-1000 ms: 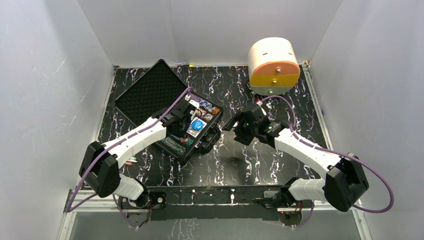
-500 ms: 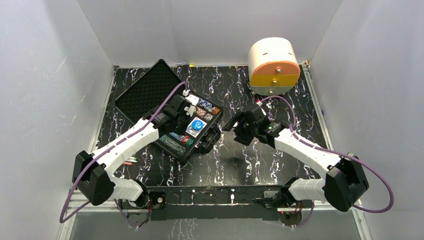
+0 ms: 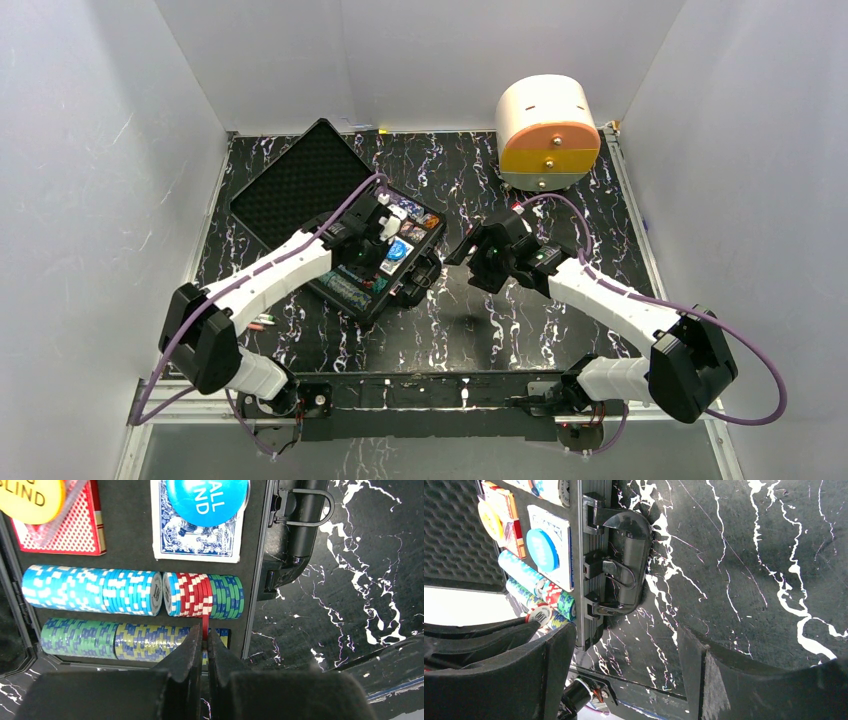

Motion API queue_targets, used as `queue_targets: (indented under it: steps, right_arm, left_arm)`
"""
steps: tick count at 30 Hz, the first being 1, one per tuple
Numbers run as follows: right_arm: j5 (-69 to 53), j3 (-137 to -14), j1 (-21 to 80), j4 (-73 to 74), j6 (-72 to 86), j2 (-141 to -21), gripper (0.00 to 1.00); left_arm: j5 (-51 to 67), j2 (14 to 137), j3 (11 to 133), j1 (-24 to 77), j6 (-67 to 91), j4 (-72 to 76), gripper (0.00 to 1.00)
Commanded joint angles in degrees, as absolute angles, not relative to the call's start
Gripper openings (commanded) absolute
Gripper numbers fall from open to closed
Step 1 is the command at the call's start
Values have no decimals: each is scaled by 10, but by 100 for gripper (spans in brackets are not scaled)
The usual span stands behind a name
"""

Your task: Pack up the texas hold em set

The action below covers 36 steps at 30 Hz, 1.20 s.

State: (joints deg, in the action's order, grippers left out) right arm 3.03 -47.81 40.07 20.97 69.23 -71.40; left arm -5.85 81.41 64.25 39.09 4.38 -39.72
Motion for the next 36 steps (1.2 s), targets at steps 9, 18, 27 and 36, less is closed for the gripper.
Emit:
queue_targets:
  steps: [9,18,27,36]
  right_arm:
    - [32,-479,398,198,694,-717,81]
    - [31,-483,398,197,693,-723,81]
    - [29,-482,398,197,693,-724,81]
    - [27,-481,398,196,693,-725,81]
  left_arm:
    - [-102,860,639,382,34,-430,0]
    - [-149,865,645,381,34,-445,0]
    - [-167,855,651,381,35,-448,0]
    - [-146,853,649,381,36,-442,0]
